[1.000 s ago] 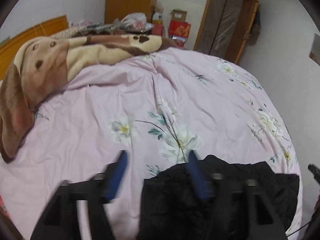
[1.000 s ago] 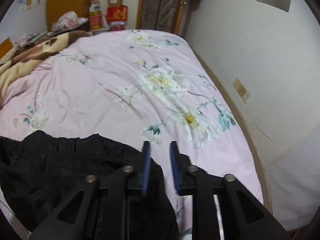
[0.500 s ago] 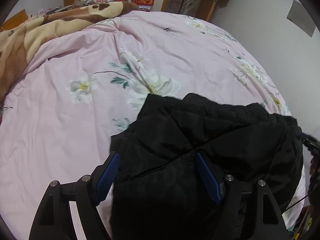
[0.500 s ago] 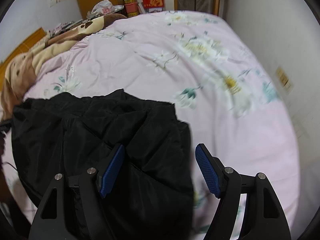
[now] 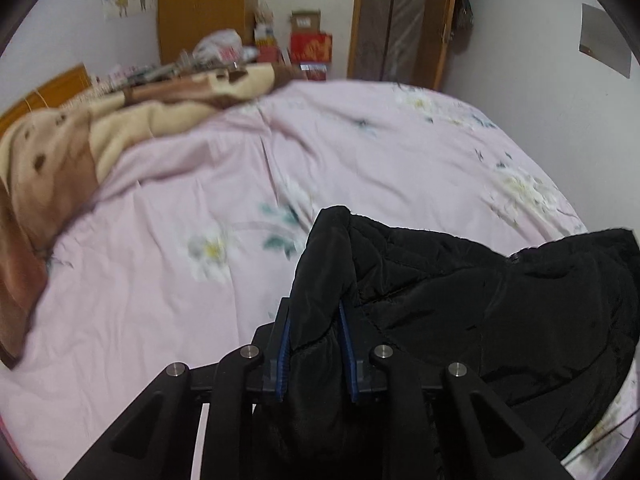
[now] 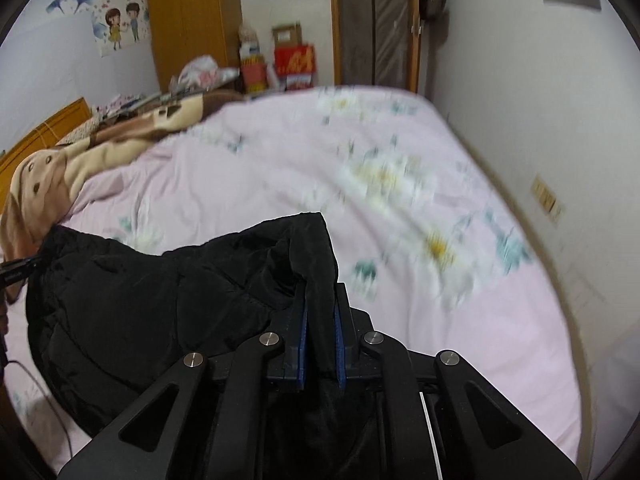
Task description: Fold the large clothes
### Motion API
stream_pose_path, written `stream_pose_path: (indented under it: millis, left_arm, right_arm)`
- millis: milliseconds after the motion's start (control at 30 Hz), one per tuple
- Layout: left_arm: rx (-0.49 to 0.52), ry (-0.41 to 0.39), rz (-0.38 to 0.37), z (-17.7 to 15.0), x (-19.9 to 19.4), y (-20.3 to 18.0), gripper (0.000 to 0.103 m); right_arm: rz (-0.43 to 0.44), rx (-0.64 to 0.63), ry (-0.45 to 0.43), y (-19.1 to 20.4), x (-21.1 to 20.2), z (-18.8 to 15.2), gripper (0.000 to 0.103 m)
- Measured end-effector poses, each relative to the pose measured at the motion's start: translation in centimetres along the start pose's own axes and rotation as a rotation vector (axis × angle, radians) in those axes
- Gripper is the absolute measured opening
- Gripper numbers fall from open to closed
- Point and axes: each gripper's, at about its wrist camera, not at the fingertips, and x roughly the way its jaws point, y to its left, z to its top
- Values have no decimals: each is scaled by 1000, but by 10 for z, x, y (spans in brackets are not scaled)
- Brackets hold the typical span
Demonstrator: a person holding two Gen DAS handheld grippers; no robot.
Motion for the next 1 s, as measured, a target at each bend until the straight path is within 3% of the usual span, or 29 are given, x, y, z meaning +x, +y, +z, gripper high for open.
stream_pose_path:
  millis: [67,133,267,367,533,1000]
  left_arm:
    - [34,-4,47,6,8,-7,22]
    - [50,11,80,4,21,-14,22]
    - [128,114,155,-22,69,-27,24]
    - [201,95,190,-38,83,-36,25]
    - [199,120,176,-40,93,-35,25]
    - [177,124,172,-46,98,-36,27]
  right_arm:
    - [-26,-18,-25,5,4,10,10]
    - [-48,-18,4,7,22,14,11]
    - [-141,-52,199,12,83,-6,11]
    - [-168,-76,278,15,110,-25,12]
    - [-216,-139,361,23,137,-37,14]
    - [-263,-209,440,35,153,-49,17]
